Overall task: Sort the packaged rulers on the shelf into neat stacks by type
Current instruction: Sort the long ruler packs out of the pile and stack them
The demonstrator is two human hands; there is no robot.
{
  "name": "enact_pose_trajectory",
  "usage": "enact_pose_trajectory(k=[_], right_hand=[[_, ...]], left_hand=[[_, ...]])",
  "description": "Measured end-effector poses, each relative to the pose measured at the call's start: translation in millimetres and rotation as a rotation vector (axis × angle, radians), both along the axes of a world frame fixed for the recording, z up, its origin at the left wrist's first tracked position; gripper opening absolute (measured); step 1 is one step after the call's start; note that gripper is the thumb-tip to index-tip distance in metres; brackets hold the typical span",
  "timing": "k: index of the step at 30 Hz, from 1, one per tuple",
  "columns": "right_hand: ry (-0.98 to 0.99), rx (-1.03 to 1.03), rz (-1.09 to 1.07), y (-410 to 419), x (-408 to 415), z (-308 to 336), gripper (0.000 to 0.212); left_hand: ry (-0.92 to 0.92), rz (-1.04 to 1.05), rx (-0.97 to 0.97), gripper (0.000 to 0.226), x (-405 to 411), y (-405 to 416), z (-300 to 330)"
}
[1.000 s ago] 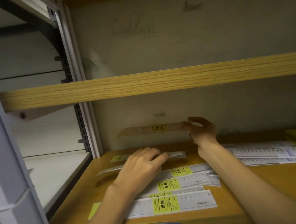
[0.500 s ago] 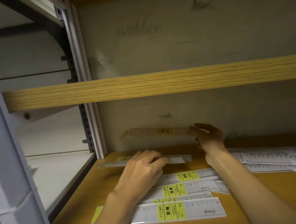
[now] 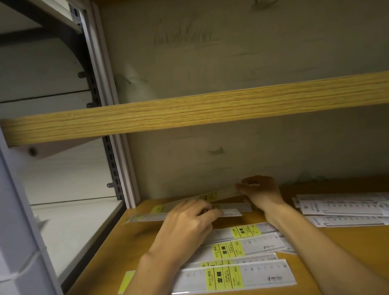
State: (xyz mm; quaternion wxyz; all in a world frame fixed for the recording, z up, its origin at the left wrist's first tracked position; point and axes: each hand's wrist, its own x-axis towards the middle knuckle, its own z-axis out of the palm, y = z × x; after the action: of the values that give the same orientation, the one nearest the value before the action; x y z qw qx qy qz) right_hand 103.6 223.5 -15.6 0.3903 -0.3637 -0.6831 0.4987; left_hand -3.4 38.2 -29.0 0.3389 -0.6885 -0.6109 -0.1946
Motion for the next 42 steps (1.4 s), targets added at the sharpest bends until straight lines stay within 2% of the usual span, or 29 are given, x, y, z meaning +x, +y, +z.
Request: enact_pose_trajectory(k=[4,10,14,17,19,23,26,29,32,37,40,42], right_hand=[[-0.203,0.210,-0.011,-1.0,-1.8,-0.9,0.023],[-0.161,0.220,0.014,-2.2,-0.3,-1.3,0.022],[-0.107,0.184,0.020,-5.0,1.0,3.2,0.008],[-0.015,0.144,0.077,-14.6,7.1,11.9,0.020],[0.038,0.057,0.141,-23.0,13.0,19.8,0.020],[-0.039,-0.019,0.289,-33.3,18.5,27.0,0.031],[0.038,-0.097,0.461,-35.3,20.4,25.4,0.022],[0.123,-0.151,0.527,-34.1,20.8,22.4,0.012],[0.141,-0.129,0.463,-33.4,20.0,21.6,0.011],[0.198,-0.110,0.192,-22.7,20.5,19.7,0.004],[0.206,-0.105,0.087,-17.4,19.7,16.9,0.008],[0.176,-0.090,0.067,-15.2,17.1,13.5,0.006]], left_hand=[[-0.001,0.003,-0.014,0.033,0.5,-0.7,-0.2],[0.003,0.016,-0.022,0.034,0.0,-0.5,-0.5],[0.010,0.028,-0.020,0.036,-0.9,-0.1,-0.3],[0.009,0.048,0.026,0.039,-1.2,0.1,1.3],[0.003,0.073,0.076,0.043,-1.3,0.3,2.2],[-0.029,0.112,0.216,0.047,-0.8,1.4,2.8],[-0.065,0.112,0.278,0.047,-0.3,0.7,2.4],[-0.072,0.113,0.277,0.046,-0.9,0.3,0.6],[-0.085,0.111,0.315,0.033,-1.5,2.5,-0.3],[-0.150,0.143,0.351,0.016,-3.5,0.8,-2.0],[-0.177,0.143,0.293,0.015,-4.0,-1.0,-1.5],[-0.202,0.145,0.237,0.021,-2.9,-1.5,-0.6]])
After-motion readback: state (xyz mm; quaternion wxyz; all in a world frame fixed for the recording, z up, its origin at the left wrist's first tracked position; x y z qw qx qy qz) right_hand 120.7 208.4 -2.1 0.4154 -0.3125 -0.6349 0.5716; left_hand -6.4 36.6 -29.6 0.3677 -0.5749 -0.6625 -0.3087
